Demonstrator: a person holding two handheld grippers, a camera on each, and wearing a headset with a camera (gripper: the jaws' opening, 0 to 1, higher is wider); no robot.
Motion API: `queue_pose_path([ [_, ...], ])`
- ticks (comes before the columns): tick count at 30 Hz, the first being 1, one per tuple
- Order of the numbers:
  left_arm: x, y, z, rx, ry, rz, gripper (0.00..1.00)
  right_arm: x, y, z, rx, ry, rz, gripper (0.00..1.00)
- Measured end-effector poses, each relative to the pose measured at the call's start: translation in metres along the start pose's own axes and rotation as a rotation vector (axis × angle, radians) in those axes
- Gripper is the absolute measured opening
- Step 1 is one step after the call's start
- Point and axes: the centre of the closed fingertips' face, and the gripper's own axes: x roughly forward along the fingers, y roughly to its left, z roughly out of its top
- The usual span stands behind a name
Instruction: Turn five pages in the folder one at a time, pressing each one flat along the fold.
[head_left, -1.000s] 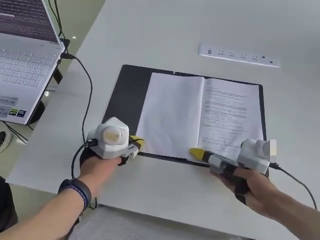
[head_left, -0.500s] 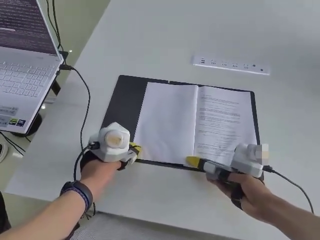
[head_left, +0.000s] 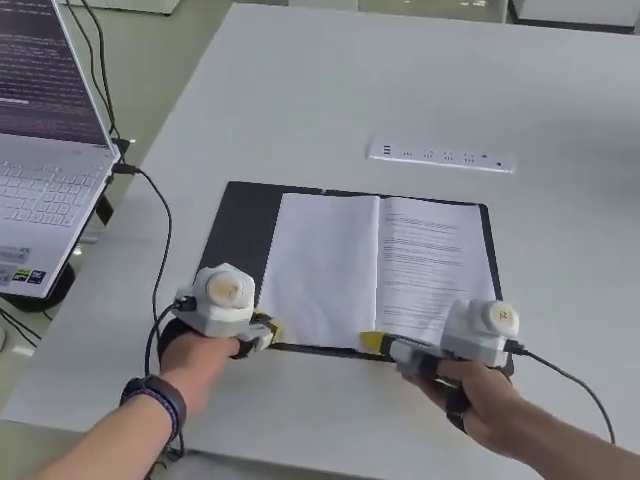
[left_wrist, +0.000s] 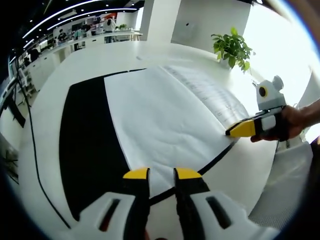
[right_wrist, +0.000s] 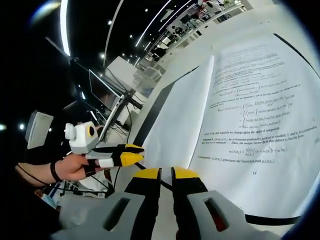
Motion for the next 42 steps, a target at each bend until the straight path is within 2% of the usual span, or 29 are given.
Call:
queue_pose_path([
  [1, -0.004, -0.002, 0.001, -0.016, -0.006, -0.001, 0.22, -0.001, 0.002, 0.000, -0.006, 0.002, 0.002, 0.09],
  [4, -0.009, -0.004, 0.005, -0.015, -0.024, -0.002, 0.25, -0.005, 0.005, 0.002, -0.030, -0.001, 0.002, 0.14],
  [8, -0.019, -0.004, 0.009, -0.028, -0.037, 0.003, 0.33, -0.013, 0.003, 0.003, -0.051, -0.005, -0.011, 0.19],
  [12, -0.027, -0.008, 0.013, -0.009, -0.058, 0.003, 0.35, -0.024, 0.000, 0.004, -0.069, -0.018, -0.032, 0.24],
  [14, -0.032, -0.010, 0.015, -0.001, -0.061, 0.001, 0.37, -0.031, -0.003, 0.008, -0.063, -0.032, -0.043, 0.26],
  [21, -0.047, -0.012, 0.025, 0.017, -0.102, 0.008, 0.41, -0.055, -0.006, 0.025, -0.122, -0.073, -0.080, 0.30],
  [24, -0.056, -0.013, 0.033, 0.031, -0.123, 0.013, 0.43, -0.066, -0.007, 0.030, -0.183, -0.068, -0.102, 0.32],
  [27, -0.066, -0.012, 0.041, 0.052, -0.151, 0.020, 0.46, -0.075, -0.010, 0.027, -0.271, -0.023, -0.137, 0.32],
  [28, -0.068, -0.013, 0.043, 0.058, -0.156, 0.019, 0.46, -0.077, -0.008, 0.026, -0.276, -0.020, -0.138, 0.33],
  [36, -0.087, -0.015, 0.052, 0.071, -0.190, 0.040, 0.50, -0.101, 0.002, 0.046, -0.290, -0.108, -0.151, 0.42],
  [42, -0.104, -0.021, 0.061, 0.099, -0.212, 0.047, 0.55, -0.125, 0.004, 0.057, -0.333, -0.137, -0.180, 0.49],
])
